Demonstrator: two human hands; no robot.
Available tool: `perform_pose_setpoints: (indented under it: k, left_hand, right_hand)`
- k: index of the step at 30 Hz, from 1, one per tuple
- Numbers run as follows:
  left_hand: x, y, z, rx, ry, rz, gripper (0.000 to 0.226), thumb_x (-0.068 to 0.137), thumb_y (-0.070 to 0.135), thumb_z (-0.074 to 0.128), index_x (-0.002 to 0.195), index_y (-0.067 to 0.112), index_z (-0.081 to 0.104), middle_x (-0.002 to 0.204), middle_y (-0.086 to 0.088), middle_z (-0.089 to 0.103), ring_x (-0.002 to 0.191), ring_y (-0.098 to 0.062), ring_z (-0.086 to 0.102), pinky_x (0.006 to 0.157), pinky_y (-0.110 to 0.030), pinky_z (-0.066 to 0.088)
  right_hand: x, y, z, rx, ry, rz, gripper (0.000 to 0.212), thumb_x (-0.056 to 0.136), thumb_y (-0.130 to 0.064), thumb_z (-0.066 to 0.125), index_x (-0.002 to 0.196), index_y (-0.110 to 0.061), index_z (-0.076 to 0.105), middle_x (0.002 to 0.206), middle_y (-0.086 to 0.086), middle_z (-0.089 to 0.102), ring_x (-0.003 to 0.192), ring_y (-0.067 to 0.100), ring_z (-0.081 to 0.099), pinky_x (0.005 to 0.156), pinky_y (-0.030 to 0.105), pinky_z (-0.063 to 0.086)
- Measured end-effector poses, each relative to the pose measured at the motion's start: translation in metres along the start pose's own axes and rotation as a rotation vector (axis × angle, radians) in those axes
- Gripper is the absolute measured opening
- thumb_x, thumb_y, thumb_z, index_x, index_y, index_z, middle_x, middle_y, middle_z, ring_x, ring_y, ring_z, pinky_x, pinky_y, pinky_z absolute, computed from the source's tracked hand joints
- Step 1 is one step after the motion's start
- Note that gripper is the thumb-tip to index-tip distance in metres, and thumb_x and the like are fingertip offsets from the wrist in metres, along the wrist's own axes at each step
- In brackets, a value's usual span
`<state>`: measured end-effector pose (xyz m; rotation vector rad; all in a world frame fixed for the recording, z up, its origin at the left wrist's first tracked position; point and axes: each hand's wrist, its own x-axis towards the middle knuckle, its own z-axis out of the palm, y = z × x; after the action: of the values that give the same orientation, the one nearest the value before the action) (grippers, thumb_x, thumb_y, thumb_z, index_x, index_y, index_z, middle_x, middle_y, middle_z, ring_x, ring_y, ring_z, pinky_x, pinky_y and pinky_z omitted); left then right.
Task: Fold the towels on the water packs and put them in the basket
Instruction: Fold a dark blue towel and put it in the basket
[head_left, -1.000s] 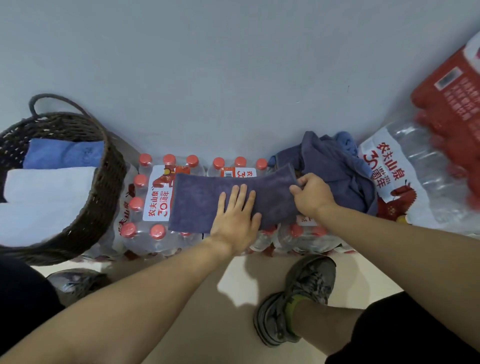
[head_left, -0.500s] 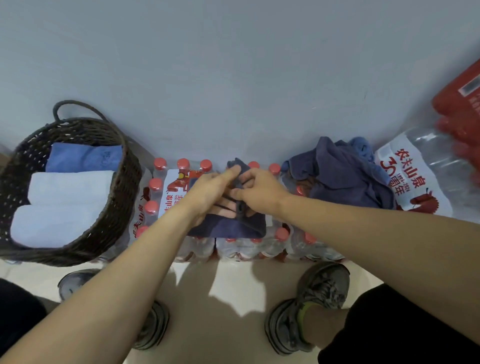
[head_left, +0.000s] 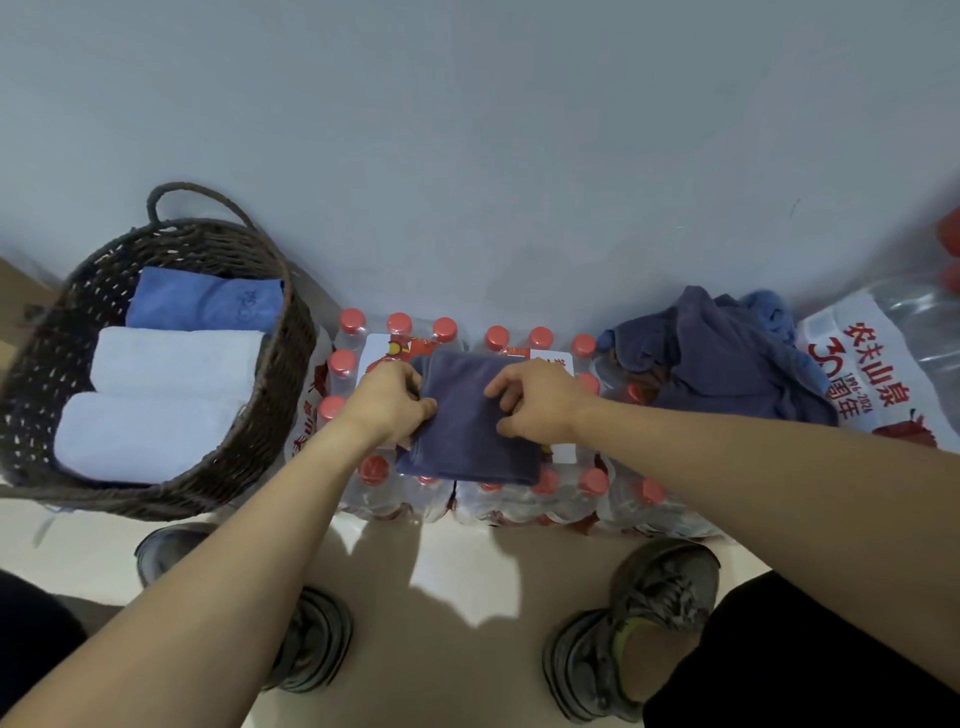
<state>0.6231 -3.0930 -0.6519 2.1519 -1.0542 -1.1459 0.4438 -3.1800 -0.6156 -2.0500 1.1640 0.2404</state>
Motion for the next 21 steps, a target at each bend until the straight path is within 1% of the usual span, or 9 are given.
perform_pose_setpoints:
  k: [4,7,9,10,12,14,17,19,21]
  left_hand:
    - [0.002,-0.002,0.000,0.136,0.076,0.008,0.013,0.084,0.015,0.068,0.079,0.006,0.060,0.068,-0.012,0.069,0.058,-0.027,0.067,0.059,-0.039,0.059]
    - [-0.002,-0.007,-0.001,0.337,0.161,0.024,0.030,0.082,0.030,0.071,0.063,0.014,0.055,0.057,-0.001,0.058,0.057,-0.021,0.060,0.050,-0.029,0.043]
    - [-0.007,-0.009,0.000,0.447,0.187,-0.014,0.043,0.083,0.044,0.069,0.058,0.017,0.047,0.055,0.002,0.048,0.052,-0.017,0.048,0.046,-0.027,0.031]
    - [-0.009,-0.008,0.000,0.465,0.176,-0.036,0.047,0.083,0.049,0.069,0.058,0.017,0.045,0.056,0.002,0.046,0.051,-0.015,0.044,0.044,-0.027,0.029]
    - [-0.013,-0.003,0.000,0.453,0.102,-0.062,0.049,0.076,0.053,0.075,0.063,0.016,0.046,0.059,0.001,0.049,0.053,-0.013,0.045,0.043,-0.027,0.030]
    - [-0.017,0.003,0.000,0.462,0.004,-0.071,0.048,0.069,0.047,0.083,0.067,0.016,0.047,0.064,0.000,0.053,0.059,-0.016,0.051,0.047,-0.028,0.035]
    - [-0.023,0.009,0.004,0.493,-0.032,-0.027,0.035,0.072,0.031,0.082,0.068,0.015,0.051,0.073,-0.005,0.061,0.064,-0.019,0.055,0.054,-0.027,0.040]
    - [-0.026,0.012,0.009,0.447,-0.024,0.002,0.023,0.075,0.022,0.078,0.082,0.011,0.058,0.085,-0.009,0.066,0.073,-0.024,0.059,0.060,-0.029,0.043]
    - [-0.028,0.017,0.010,0.356,-0.012,0.034,0.032,0.075,0.015,0.074,0.100,0.009,0.055,0.093,-0.010,0.065,0.083,-0.027,0.060,0.064,-0.031,0.044]
  right_hand:
    - [0.003,0.001,0.010,-0.177,-0.044,-0.097,0.057,0.078,-0.022,0.079,0.131,-0.020,0.058,0.112,0.000,0.059,0.092,0.012,0.053,0.081,0.020,0.040]
    - [0.003,0.003,0.018,-0.269,-0.025,-0.129,0.063,0.080,-0.030,0.078,0.136,-0.024,0.052,0.131,0.003,0.048,0.112,0.020,0.053,0.093,0.028,0.042]
    - [0.003,0.004,0.022,-0.298,-0.013,-0.129,0.066,0.080,-0.031,0.078,0.138,-0.025,0.048,0.135,0.004,0.045,0.117,0.025,0.052,0.097,0.034,0.044]
    - [0.004,0.004,0.023,-0.304,-0.006,-0.127,0.068,0.079,-0.032,0.078,0.138,-0.025,0.046,0.135,0.005,0.045,0.117,0.026,0.053,0.096,0.035,0.044]
    - [0.004,0.005,0.023,-0.298,0.006,-0.115,0.071,0.077,-0.032,0.080,0.138,-0.024,0.043,0.134,0.006,0.045,0.115,0.028,0.054,0.095,0.037,0.046]
    - [0.004,0.006,0.023,-0.284,0.013,-0.111,0.072,0.077,-0.032,0.081,0.136,-0.023,0.042,0.132,0.006,0.046,0.113,0.028,0.054,0.094,0.037,0.047]
    - [0.004,0.004,0.021,-0.258,0.009,-0.119,0.072,0.077,-0.035,0.080,0.136,-0.021,0.041,0.128,0.006,0.048,0.109,0.026,0.055,0.090,0.035,0.047]
    - [0.004,0.001,0.017,-0.244,0.021,-0.126,0.071,0.078,-0.031,0.079,0.137,-0.019,0.041,0.128,0.006,0.049,0.109,0.025,0.055,0.091,0.035,0.047]
    - [0.003,-0.002,0.010,-0.244,0.052,-0.154,0.069,0.079,-0.023,0.076,0.138,-0.018,0.041,0.128,0.007,0.048,0.113,0.026,0.053,0.094,0.038,0.048]
